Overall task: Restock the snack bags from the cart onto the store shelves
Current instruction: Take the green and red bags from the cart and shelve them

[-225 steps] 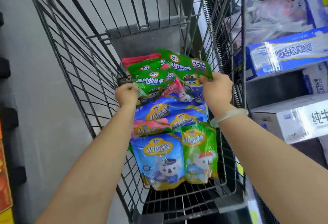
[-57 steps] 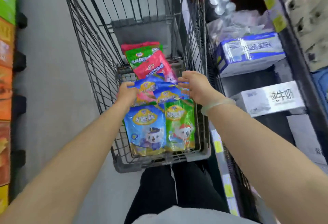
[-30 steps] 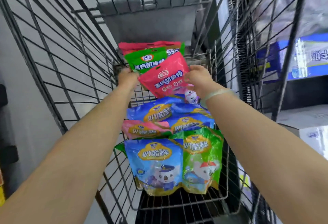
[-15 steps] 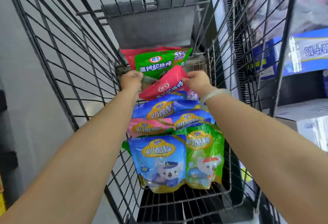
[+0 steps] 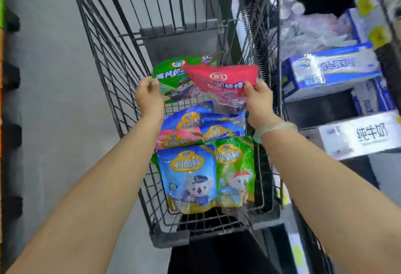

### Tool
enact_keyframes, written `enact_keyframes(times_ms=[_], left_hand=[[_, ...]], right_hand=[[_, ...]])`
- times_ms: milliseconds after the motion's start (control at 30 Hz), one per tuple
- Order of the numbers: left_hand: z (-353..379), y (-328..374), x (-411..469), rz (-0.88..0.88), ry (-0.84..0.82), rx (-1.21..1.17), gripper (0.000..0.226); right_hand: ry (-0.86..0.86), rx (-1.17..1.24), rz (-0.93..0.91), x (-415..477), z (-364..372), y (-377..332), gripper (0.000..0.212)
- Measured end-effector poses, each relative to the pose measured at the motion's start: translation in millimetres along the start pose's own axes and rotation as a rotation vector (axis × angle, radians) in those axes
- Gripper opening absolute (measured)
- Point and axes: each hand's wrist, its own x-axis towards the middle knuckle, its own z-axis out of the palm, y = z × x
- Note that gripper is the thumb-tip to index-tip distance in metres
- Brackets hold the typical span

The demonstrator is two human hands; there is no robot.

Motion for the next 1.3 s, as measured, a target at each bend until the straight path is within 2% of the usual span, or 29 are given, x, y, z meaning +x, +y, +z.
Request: enact_keyframes(times_ms=[33,133,200,267,333,367,500,633,767,1133,1300], left_hand=[[-6.5,7.9,-12.7,0.014,0.004,-0.028,0.015],[-27.7,27.1,-48.4,0.010,-0.027,-0.140,0.026],[-42.9,33.9,-68.4,-0.012,-0.066,-0.216,0.017],[-57.6,37.3,-88.0,-0.053,-0.094,-0.254,0.025],[-70.2,44.4,-113.1,-0.056,-0.135,-0.283,0.011],[-74.9,49.6,-127.1,-0.055,-0.158,-0.299,0.012],[-90.2,64.4,-183.0,-0.059,-0.270,-0.335,0.026],[-98.5,70.5,-239.0,-0.058,-0.419,-0.359,0.016],[-105.0,70.8,-299.3,-0.045,-0.632,-0.319,0.033],[-77.2,24.8,-483.6,-0.004,-1.152,-0.146,0.031],[-59.6,4.3,-580.5,-0.020,-1.283,-0.079,0.027]], right_hand=[[-0.007,0.040,-0.025,-10.5,-9.2,-8.6,0.020],[-0.049,0.184,-0.065,-44.1,-37.8,-33.9,0.026],[-0.073,0.257,-0.075,-68.6,-60.0,-44.6,0.024],[-0.081,0.333,-0.054,-95.6,-83.9,-50.5,0.026],[-0.092,0.429,-0.036,-121.8,-107.4,-52.1,0.025],[-0.078,0.450,-0.025,-133.8,-119.2,-50.6,0.024],[-0.007,0.553,0.022,-188.1,-165.5,-36.8,0.018],[0.115,0.642,-0.010,-251.1,-207.3,-14.9,0.018],[0.261,0.723,-0.046,-318.3,-247.3,12.6,0.017],[0.741,0.872,-0.060,-500.0,-391.2,109.2,0.019],[0.865,0.914,-0.066,-565.6,-457.9,155.2,0.017]])
